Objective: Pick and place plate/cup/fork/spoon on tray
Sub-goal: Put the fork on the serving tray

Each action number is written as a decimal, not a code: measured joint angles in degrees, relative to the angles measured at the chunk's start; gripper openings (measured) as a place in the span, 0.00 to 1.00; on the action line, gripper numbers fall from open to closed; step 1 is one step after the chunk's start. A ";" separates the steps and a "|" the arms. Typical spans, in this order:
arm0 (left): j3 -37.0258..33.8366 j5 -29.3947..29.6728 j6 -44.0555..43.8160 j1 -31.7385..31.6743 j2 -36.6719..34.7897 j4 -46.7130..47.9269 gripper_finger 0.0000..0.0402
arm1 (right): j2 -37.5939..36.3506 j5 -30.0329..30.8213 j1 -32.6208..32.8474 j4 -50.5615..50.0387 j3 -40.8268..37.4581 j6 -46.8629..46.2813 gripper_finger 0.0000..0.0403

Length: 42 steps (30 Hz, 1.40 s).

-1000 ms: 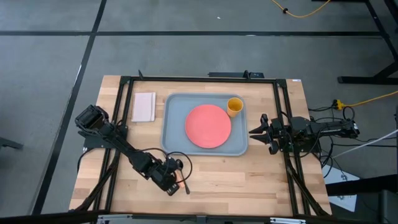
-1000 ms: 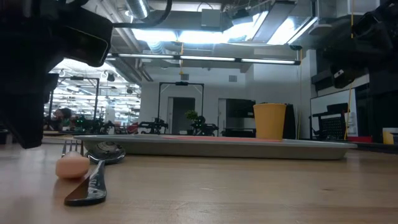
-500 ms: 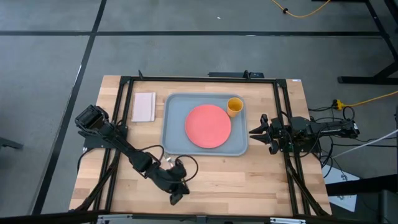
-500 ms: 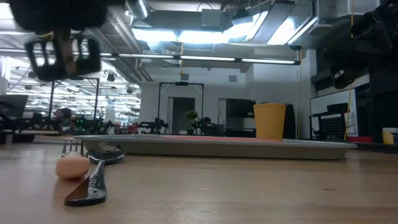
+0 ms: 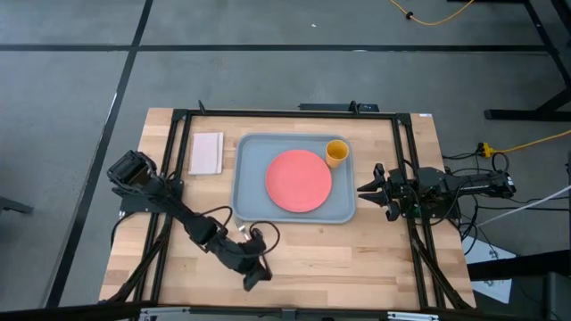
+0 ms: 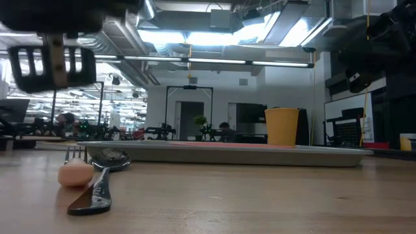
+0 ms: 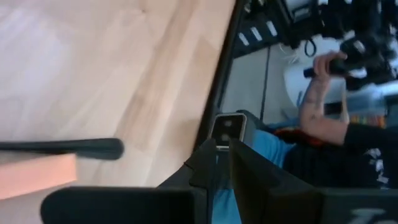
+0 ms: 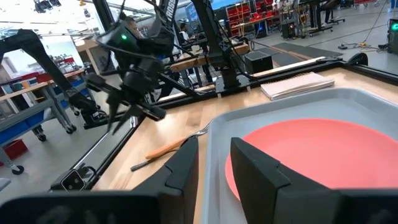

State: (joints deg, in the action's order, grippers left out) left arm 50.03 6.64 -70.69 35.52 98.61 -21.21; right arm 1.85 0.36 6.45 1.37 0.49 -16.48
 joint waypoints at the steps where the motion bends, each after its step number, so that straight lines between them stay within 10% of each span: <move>1: -1.26 -0.09 -1.11 -0.22 0.00 -1.72 0.10 | 0.00 0.00 0.01 0.00 0.00 0.01 0.25; 10: -15.96 2.96 -4.49 0.23 -0.02 -31.94 0.10 | 0.00 0.00 0.01 0.00 0.00 0.08 0.25; 20: -18.70 2.30 -11.36 0.49 0.00 -30.38 0.10 | 0.00 0.02 0.01 0.00 0.00 2.17 0.25; 31: -16.14 15.81 -8.37 1.54 0.00 -28.78 0.10 | 0.00 -0.46 0.01 -0.06 0.00 1.93 0.25; 42: 0.72 19.14 -3.76 4.99 0.00 -0.04 0.10 | 0.00 -0.48 -0.01 -0.09 0.00 1.96 0.25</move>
State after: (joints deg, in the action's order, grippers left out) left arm 50.74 25.78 -74.46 40.51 98.61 -21.25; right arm 1.85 -0.12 6.44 1.28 0.49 -14.52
